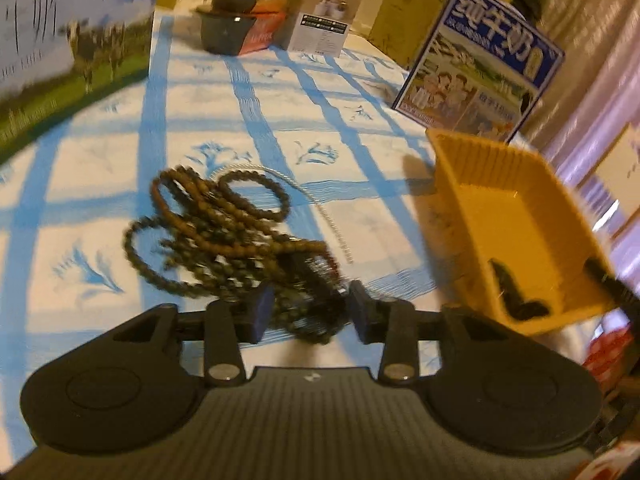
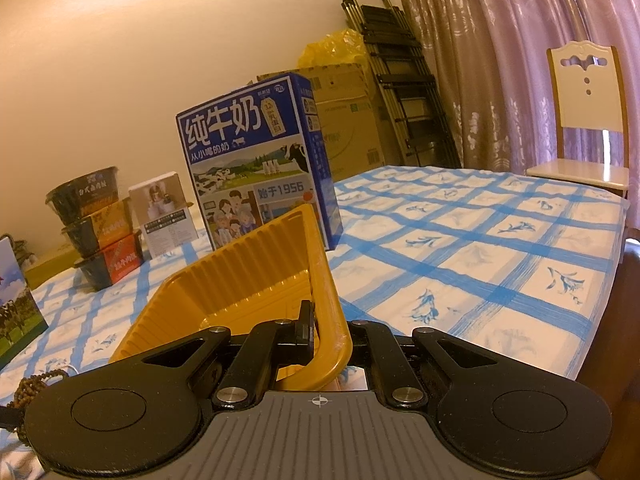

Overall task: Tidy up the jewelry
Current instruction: 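Grasp a silver-faced watch from the bead pile with the left tool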

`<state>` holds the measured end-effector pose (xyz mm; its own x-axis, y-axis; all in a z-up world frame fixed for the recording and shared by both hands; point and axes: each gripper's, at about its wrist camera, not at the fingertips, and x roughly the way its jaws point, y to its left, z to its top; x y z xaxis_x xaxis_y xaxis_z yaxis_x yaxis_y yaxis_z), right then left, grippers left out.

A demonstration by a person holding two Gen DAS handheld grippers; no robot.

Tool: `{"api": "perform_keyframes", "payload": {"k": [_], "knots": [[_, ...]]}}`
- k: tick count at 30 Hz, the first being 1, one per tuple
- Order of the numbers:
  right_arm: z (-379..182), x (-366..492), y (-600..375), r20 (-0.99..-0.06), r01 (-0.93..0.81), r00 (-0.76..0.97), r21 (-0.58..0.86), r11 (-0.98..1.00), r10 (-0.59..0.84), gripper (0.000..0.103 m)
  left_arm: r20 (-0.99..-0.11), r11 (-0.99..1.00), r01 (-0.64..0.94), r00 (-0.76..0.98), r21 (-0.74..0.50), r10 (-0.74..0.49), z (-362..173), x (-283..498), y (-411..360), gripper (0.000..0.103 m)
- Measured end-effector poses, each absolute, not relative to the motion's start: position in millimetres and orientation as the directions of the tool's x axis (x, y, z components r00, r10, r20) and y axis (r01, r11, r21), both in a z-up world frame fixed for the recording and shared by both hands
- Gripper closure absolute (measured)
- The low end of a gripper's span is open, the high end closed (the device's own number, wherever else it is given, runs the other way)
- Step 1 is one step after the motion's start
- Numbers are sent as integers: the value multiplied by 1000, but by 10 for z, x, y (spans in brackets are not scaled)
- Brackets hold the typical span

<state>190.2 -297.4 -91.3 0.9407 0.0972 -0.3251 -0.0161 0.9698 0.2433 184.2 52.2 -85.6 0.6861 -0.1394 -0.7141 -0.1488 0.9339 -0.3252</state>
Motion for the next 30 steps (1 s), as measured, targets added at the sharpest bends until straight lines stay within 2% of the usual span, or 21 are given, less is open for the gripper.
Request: {"api": "perform_keyframes", "payload": {"k": [1, 6, 8, 9, 12, 15, 21, 28, 30], "knots": [[-913, 1903, -2976, -325, -16, 941, 244, 970, 97, 97, -715, 925, -160, 683, -344, -148, -865, 1876, 524, 58], [-913, 1903, -2976, -326, -16, 940, 245, 969, 98, 97, -724, 893, -220, 672, -393, -153, -946, 2047, 566, 58], [-923, 1902, -2979, -327, -15, 940, 247, 969, 98, 97, -728, 879, -238, 666, -413, -162, -989, 2097, 597, 65], [-923, 1902, -2979, -327, -15, 940, 247, 969, 98, 97, -731, 874, -244, 661, -420, -167, -1006, 2115, 617, 73], [-942, 1896, -2979, -327, -14, 940, 250, 968, 99, 97, -720, 857, -242, 666, -455, -194, -982, 2087, 690, 85], [-946, 1897, -2984, -328, -13, 939, 255, 967, 99, 97, -705, 848, -224, 674, -479, -220, -905, 1994, 773, 91], [-957, 1899, -2990, -328, -13, 939, 258, 966, 100, 97, -712, 866, -193, 663, -461, -231, -710, 1722, 886, 92], [-955, 1900, -2990, -328, -12, 939, 258, 966, 99, 97, -706, 830, -204, 650, -519, -282, -563, 1545, 1062, 92], [-960, 1896, -2987, -327, -12, 940, 258, 966, 100, 97, -745, 865, -191, 613, -463, -263, -583, 1554, 999, 93]]}}
